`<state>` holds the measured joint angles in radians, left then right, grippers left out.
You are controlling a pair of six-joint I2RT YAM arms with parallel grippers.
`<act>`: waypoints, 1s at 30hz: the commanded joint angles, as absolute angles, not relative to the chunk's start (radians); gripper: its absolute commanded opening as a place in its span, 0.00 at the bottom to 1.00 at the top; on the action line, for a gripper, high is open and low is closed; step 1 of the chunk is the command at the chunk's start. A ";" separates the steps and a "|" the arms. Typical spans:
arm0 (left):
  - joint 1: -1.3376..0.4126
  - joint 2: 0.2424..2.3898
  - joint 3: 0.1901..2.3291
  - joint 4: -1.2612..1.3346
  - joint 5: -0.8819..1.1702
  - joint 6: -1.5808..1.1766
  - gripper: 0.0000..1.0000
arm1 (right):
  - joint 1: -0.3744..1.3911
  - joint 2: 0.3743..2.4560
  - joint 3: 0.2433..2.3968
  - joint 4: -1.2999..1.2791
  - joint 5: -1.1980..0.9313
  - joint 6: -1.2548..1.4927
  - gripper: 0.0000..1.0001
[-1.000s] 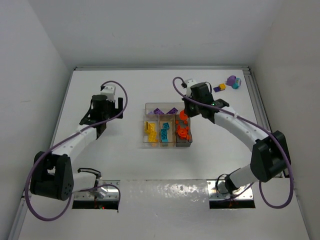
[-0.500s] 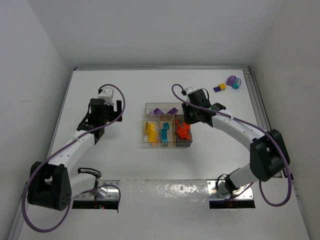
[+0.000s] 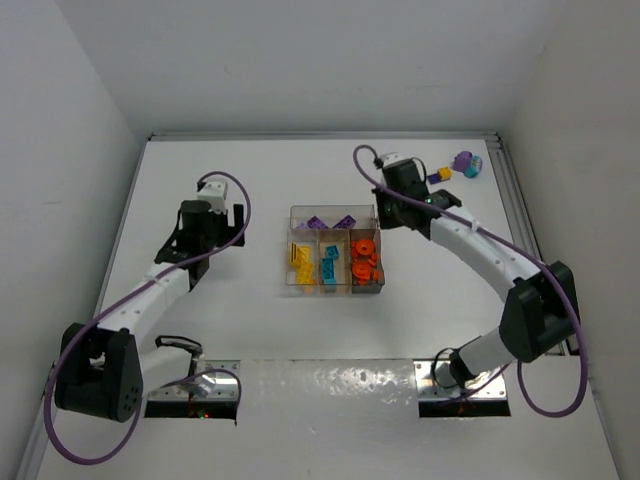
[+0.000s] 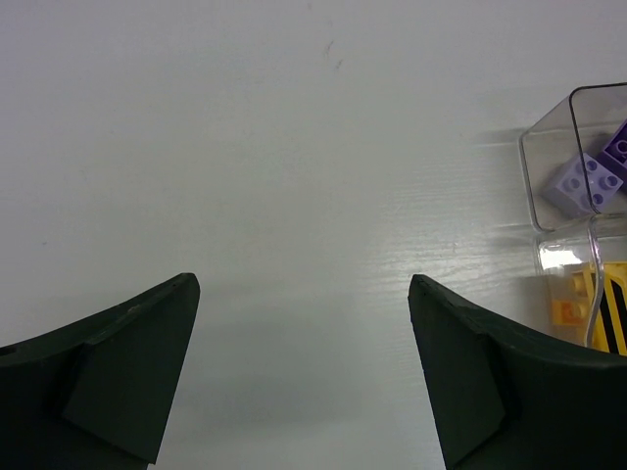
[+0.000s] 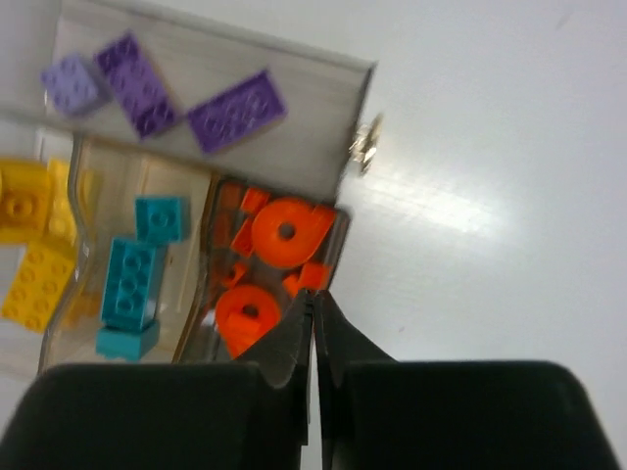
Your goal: Sort the legos into containers by color
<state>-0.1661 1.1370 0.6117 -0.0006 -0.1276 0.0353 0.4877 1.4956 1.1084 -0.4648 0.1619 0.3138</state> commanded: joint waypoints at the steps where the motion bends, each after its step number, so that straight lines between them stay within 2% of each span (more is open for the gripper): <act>1: -0.153 1.101 0.598 0.038 -0.127 0.021 0.86 | 0.358 1.496 1.251 -0.468 0.238 0.369 0.00; 2: -0.153 1.101 0.594 0.040 -0.127 0.021 0.86 | 0.316 1.508 1.271 -0.462 0.221 0.386 0.02; 3: -0.153 1.101 0.591 0.043 -0.127 0.021 0.86 | 0.273 1.544 1.293 -0.445 0.209 0.400 0.15; 4: -0.153 1.103 0.589 0.043 -0.127 0.023 0.86 | 0.194 1.569 1.311 -0.433 0.198 0.406 0.33; 7: -0.153 1.108 0.591 0.044 -0.126 0.026 0.86 | 0.071 1.744 1.420 -0.422 0.147 0.358 0.53; 10: -0.153 1.120 0.607 0.029 -0.135 0.026 0.86 | 0.012 1.986 1.702 -0.517 0.195 0.299 0.56; 12: -0.152 1.141 0.632 0.009 -0.133 0.029 0.86 | 0.003 2.092 1.796 -0.544 0.219 0.247 0.58; 14: -0.150 1.170 0.666 -0.020 -0.140 0.029 0.86 | -0.035 2.248 1.931 -0.525 0.260 0.209 0.64; 18: -0.147 1.221 0.736 -0.086 -0.135 0.025 0.86 | -0.064 2.357 2.000 -0.453 0.264 0.187 0.64; 24: -0.147 1.275 0.795 -0.144 -0.140 0.025 0.86 | -0.095 2.396 1.987 -0.336 0.201 0.166 0.63; 30: -0.147 1.301 0.825 -0.149 -0.167 0.037 0.86 | -0.098 2.433 1.979 -0.325 0.178 0.088 0.60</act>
